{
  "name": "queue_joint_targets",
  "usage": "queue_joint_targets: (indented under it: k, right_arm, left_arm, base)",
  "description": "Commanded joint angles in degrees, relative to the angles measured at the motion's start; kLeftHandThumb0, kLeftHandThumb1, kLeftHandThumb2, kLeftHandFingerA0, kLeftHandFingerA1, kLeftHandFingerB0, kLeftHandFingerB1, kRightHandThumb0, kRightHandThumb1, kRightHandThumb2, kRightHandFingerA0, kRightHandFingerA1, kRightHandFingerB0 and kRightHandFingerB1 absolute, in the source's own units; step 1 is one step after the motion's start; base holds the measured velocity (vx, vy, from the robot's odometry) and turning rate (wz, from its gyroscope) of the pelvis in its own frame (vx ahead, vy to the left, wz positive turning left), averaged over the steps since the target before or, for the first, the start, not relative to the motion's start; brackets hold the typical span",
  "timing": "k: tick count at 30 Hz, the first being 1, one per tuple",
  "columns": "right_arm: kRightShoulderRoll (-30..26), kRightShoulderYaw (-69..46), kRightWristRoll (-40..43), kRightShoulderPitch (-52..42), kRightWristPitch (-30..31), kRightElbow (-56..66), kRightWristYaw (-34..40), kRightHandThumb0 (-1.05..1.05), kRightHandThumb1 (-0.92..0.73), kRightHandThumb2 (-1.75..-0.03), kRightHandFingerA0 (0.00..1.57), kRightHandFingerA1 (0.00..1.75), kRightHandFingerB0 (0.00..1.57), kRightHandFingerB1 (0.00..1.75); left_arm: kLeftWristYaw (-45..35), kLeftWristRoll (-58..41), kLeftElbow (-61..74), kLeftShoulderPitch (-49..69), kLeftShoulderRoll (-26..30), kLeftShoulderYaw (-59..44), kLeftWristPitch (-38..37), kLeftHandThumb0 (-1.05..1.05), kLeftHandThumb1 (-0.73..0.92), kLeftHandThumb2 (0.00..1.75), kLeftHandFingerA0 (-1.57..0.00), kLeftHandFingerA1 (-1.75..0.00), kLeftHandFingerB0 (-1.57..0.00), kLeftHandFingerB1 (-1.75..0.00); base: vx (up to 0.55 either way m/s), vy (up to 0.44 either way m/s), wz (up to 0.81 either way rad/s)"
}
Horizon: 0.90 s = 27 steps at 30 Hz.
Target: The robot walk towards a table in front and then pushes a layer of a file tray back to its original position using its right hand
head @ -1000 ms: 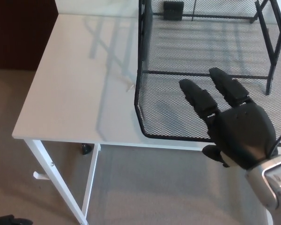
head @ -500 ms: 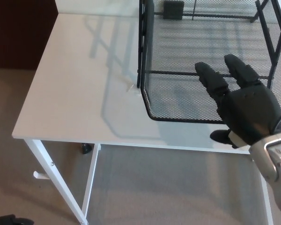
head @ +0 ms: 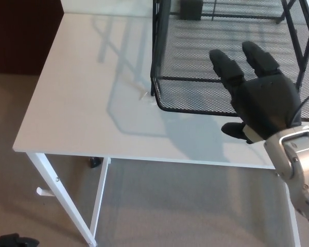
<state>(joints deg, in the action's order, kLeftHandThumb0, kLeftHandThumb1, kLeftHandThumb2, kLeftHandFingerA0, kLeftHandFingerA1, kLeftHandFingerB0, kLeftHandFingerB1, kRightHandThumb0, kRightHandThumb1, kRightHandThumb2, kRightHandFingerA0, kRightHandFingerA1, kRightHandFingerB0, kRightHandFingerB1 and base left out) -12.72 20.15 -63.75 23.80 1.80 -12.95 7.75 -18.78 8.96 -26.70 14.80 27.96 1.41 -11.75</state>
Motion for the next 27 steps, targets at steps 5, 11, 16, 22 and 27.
queue_joint_targets:
  k: [5,11,16,22,27]
  right_arm:
    - [2.06,2.66,-0.45,4.31,5.83,-2.45,0.49,-0.54,-0.37,-0.71,0.00,0.08,0.00,0.14]
    - [2.22,3.77,0.00,6.42,7.70,-5.04,-0.40,-0.47,-0.34,-0.69,0.00,0.11,0.00,0.12]
    - [1.68,4.01,1.21,7.12,7.56,-6.57,0.37,-0.41,-0.32,-0.68,0.00,0.17,0.00,0.16]
    - [0.89,3.22,3.16,7.92,7.83,-7.63,-0.51,-0.38,-0.31,-0.68,0.00,0.16,0.00,0.17]
    - [0.14,3.27,3.86,8.70,8.13,-8.10,-0.96,-0.34,-0.46,-0.61,0.00,0.08,0.00,0.13]
  left_arm:
    - [0.06,1.01,0.84,-0.27,1.40,0.20,2.60,-0.49,0.53,0.57,-0.53,-0.37,-0.39,-0.33]
    - [-0.01,1.23,1.58,-0.46,1.59,0.58,3.44,-0.49,0.52,0.56,-0.53,-0.37,-0.38,-0.33]
    - [0.19,1.17,1.62,-0.22,1.64,0.61,2.71,-0.48,0.53,0.57,-0.54,-0.37,-0.39,-0.33]
    - [0.05,1.25,1.74,-0.16,1.86,0.67,3.11,-0.49,0.51,0.56,-0.53,-0.37,-0.39,-0.33]
    - [0.29,1.29,1.74,-0.19,1.71,0.69,3.32,-0.49,0.53,0.57,-0.54,-0.37,-0.39,-0.33]
  base:
    - [0.00,0.000,0.00]
    - [0.00,0.000,0.00]
    - [0.00,0.000,0.00]
    - [0.00,0.000,0.00]
    - [0.00,0.000,0.00]
